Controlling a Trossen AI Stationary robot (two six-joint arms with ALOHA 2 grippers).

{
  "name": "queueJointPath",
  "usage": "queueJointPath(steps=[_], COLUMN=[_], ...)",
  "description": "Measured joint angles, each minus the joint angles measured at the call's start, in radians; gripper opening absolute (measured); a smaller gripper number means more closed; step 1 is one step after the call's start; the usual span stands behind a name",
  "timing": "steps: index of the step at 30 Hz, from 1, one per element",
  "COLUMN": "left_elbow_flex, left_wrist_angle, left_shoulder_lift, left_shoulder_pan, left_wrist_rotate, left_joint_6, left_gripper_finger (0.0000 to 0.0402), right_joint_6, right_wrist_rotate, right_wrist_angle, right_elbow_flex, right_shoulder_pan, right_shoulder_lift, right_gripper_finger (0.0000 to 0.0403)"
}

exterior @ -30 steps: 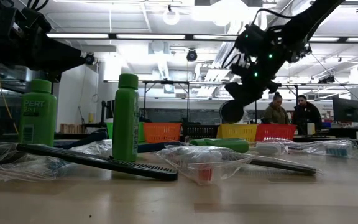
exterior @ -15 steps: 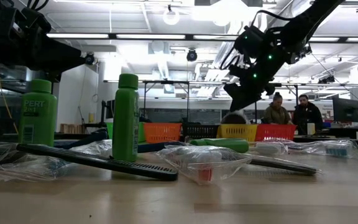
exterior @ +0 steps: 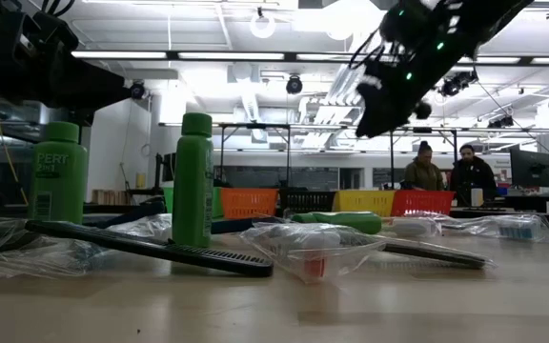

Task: Pick & Place Travel size toiletries
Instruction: Put the black comb into the red bin

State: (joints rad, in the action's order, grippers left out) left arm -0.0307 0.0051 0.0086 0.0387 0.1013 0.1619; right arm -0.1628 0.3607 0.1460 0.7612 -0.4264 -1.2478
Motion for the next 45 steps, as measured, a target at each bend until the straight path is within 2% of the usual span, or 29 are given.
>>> queueJointPath(steps=[11, 21, 27, 34, 40, 45], left_elbow_flex=[0.000, 0.000, -0.036, -0.117, -0.224, -0.347], left_wrist_angle=[0.009, 0.043, 0.035, 0.037, 0.036, -0.025], left_shoulder_lift=[0.000, 0.000, 0.047, 0.210, 0.415, 0.588], left_shoulder_pan=[0.000, 0.000, 0.000, -0.007, -0.084, -0.212], left_wrist_rotate=[0.000, -0.037, -0.065, -0.065, -0.049, 0.067], left_joint_6=[0.000, 0.180, 0.178, 0.150, 0.122, 0.121], left_gripper_finger=[0.0143, 0.0143, 0.0143, 0.0143, 0.0143, 0.0143], right_joint_6=[-0.066, -0.081, -0.129, -0.162, -0.185, -0.185], right_wrist_rotate=[0.004, 0.006, 0.052, 0.123, 0.166, 0.166], right_wrist_angle=[0.135, 0.176, 0.217, 0.262, 0.321, 0.324], right_elbow_flex=[0.000, 0.000, 0.000, 0.000, 0.000, 0.000], right_shoulder_pan=[0.203, 0.356, 0.417, 0.478, 0.502, 0.514], right_shoulder_lift=[0.186, 0.214, 0.225, 0.277, 0.320, 0.334], right_gripper_finger=[0.0175, 0.0171, 0.0171, 0.0171, 0.0171, 0.0171])
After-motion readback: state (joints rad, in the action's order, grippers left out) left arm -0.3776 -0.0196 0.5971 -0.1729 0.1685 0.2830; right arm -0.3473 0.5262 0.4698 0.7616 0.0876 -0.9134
